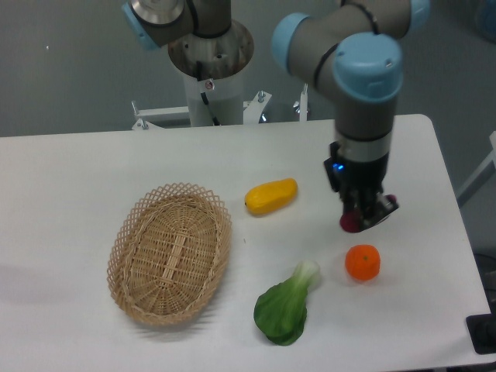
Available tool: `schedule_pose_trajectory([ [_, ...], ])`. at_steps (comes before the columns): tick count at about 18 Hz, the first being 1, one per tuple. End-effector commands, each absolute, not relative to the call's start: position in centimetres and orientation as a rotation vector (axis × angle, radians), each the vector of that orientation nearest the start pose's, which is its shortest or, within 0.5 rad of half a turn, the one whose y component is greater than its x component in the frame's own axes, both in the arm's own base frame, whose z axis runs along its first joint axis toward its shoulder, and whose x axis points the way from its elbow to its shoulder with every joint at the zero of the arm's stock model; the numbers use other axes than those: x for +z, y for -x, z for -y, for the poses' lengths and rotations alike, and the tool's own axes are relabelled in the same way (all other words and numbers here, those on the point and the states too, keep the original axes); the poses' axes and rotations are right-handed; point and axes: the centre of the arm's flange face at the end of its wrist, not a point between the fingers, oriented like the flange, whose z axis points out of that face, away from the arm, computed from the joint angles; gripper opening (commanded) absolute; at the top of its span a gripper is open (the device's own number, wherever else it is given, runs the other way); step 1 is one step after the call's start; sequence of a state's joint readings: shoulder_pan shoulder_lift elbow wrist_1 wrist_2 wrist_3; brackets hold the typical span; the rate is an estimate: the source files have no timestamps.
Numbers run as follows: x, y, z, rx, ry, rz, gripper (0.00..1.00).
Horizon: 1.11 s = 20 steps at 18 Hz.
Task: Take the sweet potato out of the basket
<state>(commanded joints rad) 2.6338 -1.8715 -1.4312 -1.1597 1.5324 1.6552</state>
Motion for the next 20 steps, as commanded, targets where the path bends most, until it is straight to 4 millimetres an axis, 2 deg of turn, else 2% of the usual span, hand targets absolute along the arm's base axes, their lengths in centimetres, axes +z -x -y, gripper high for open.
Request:
schedule_pose_trajectory([
  [20,43.9,49.3,-41.6,0.356,2.876,-0.856,0.34],
])
